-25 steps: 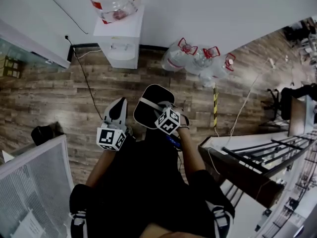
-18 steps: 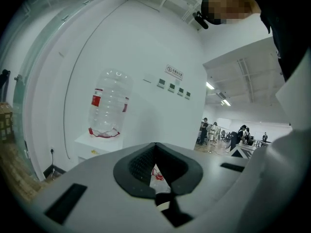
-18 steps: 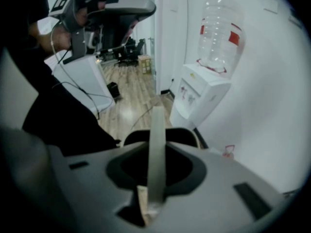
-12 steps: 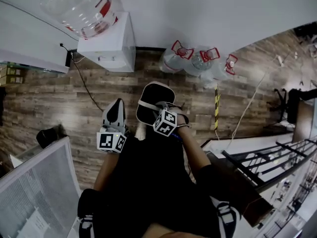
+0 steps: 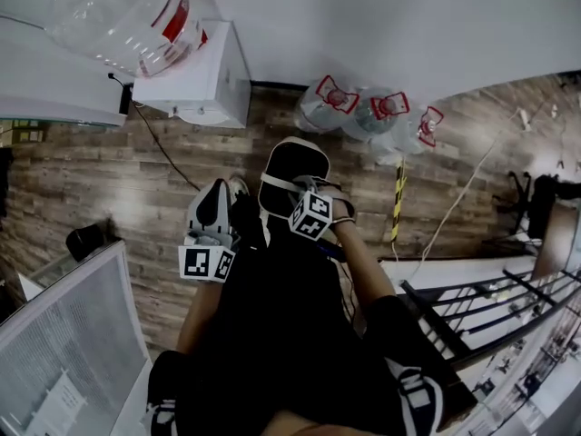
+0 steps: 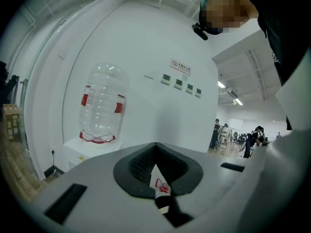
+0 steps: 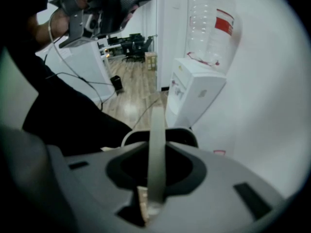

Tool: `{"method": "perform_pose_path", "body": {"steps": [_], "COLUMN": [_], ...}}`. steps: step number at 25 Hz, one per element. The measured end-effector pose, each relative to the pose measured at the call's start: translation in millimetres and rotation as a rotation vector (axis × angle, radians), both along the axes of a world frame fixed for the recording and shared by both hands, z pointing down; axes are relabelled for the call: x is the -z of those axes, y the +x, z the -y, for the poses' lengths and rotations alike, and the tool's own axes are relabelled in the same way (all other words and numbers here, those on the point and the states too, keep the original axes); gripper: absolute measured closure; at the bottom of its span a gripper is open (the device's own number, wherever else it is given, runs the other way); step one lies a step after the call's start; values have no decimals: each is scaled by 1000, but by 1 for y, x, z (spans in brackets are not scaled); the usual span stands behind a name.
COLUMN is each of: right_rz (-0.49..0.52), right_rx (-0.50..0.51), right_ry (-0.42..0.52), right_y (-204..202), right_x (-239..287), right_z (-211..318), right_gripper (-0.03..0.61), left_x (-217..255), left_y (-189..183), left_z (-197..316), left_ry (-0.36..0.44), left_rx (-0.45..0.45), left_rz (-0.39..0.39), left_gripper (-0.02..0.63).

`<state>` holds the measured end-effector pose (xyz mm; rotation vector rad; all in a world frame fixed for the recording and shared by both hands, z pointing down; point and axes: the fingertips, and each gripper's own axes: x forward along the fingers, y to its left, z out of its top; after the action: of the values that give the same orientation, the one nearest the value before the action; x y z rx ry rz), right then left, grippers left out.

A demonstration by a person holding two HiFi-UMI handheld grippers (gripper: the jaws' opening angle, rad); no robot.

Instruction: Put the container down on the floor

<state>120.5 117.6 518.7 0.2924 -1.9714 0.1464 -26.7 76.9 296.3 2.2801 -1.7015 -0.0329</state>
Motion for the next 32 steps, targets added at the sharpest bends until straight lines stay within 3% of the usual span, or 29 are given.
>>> {"method": "perform_pose_path", "body": {"steps": [15,32], "right_rz": [10,-2], "right_rx": [7,47], "right_ry": [1,21], "right_y": [-14,-52], "right_x": [-39,-149], "right_z": [73,170], "right_gripper": [471,471], "left_x": [-38,-106], "left_y": [-11,-15], "left_z": [88,137], "left_ry": [-40,-96], "left_rx": [-118,-158], "left_rz": [0,-40], "left_gripper": [583,583]}}
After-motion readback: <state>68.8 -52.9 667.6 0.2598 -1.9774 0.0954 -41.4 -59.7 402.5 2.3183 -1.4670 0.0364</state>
